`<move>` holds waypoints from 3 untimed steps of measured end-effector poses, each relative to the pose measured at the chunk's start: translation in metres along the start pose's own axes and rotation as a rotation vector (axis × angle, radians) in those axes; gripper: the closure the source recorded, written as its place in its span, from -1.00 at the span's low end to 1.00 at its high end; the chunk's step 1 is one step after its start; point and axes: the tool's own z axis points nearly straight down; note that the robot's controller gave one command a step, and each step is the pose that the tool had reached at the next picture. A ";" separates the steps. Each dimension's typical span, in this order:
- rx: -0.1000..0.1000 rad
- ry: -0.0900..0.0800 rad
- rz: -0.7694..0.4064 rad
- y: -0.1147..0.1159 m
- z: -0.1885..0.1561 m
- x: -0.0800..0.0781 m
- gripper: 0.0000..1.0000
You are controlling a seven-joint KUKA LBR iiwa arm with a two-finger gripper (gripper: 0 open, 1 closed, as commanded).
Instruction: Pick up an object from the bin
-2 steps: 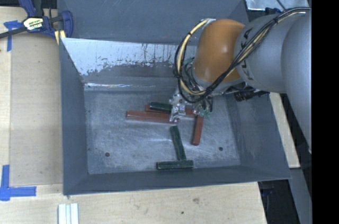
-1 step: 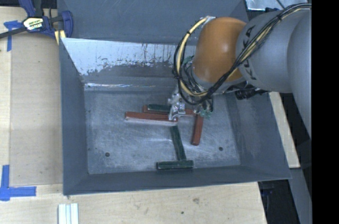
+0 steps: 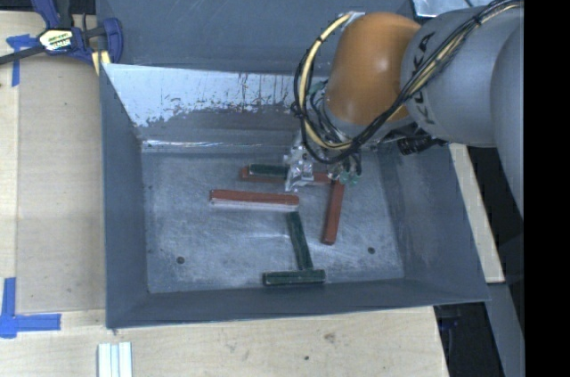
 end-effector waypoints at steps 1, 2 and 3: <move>0.001 0.005 0.004 0.000 -0.010 0.004 1.00; 0.002 0.012 0.020 0.002 -0.056 0.011 1.00; 0.001 0.005 0.001 0.004 -0.113 0.006 1.00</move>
Offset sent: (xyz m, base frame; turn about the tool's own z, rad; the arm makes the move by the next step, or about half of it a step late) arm -0.0137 0.0056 0.0968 0.0334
